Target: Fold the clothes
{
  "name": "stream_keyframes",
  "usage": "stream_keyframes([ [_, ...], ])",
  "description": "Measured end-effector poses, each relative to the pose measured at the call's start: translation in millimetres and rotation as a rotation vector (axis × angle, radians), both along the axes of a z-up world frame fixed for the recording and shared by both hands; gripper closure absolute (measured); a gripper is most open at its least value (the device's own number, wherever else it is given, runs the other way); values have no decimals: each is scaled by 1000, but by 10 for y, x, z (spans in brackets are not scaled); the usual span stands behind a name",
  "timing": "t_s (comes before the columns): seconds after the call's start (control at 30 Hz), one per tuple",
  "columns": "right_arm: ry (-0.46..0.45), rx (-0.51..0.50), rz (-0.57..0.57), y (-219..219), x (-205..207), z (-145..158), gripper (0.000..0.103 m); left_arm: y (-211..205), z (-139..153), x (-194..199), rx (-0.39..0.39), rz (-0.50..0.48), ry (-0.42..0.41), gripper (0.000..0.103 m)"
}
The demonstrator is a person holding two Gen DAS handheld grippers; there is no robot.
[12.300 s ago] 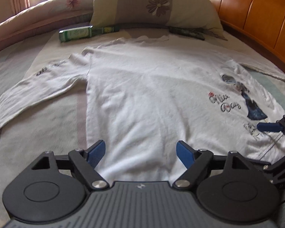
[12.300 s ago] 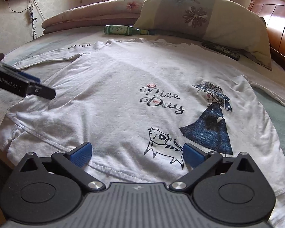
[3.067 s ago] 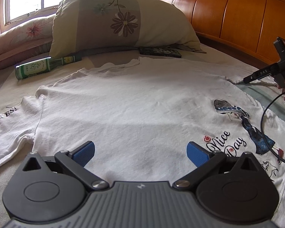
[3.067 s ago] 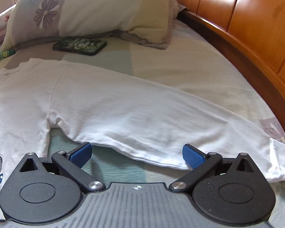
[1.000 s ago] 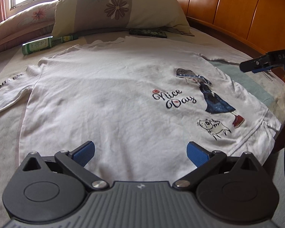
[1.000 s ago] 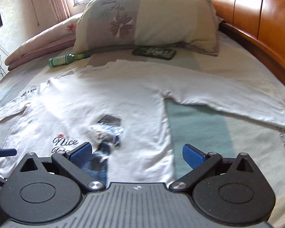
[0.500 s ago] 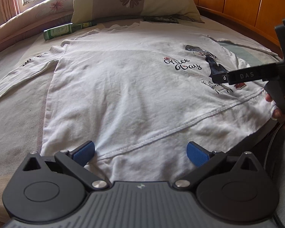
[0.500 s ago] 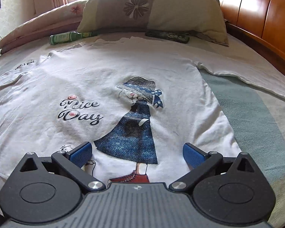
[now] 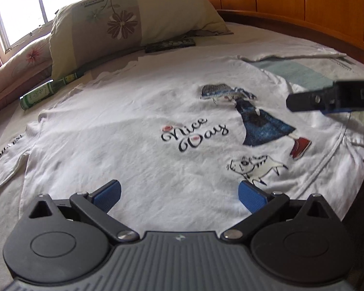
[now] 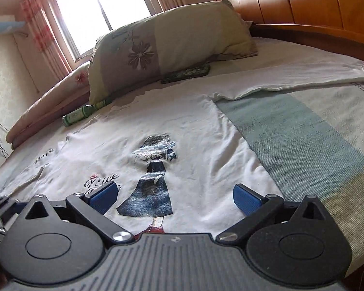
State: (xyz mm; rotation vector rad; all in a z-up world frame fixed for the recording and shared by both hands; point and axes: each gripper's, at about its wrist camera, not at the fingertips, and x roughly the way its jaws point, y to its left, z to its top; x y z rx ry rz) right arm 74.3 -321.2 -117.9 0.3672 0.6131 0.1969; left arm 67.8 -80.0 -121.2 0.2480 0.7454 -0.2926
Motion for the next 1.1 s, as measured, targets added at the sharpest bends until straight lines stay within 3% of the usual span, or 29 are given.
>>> stream_keyframes([
  [0.13,-14,24,0,-35,-12,13,0,251,-68,-310,-112,52,20,1],
  [0.27,-21,85,12,-50,-2,39,0,288,-46,-577,-69,43,16,1],
  [0.37,-21,107,21,-52,8,48,0,295,59,-518,-57,41,12,1],
  [0.5,-30,112,12,-77,0,53,0,192,217,-308,1,-1,-74,1],
  [0.7,-15,164,4,-123,25,38,0,224,22,-121,28,36,-9,1],
  [0.87,-22,165,16,-121,2,49,0,667,-64,-500,-117,113,40,1],
  [0.97,-21,160,37,-75,5,60,0,734,-40,-611,-64,123,49,1],
  [1.1,-43,72,90,91,-36,105,0,738,162,-490,-75,103,18,1],
])
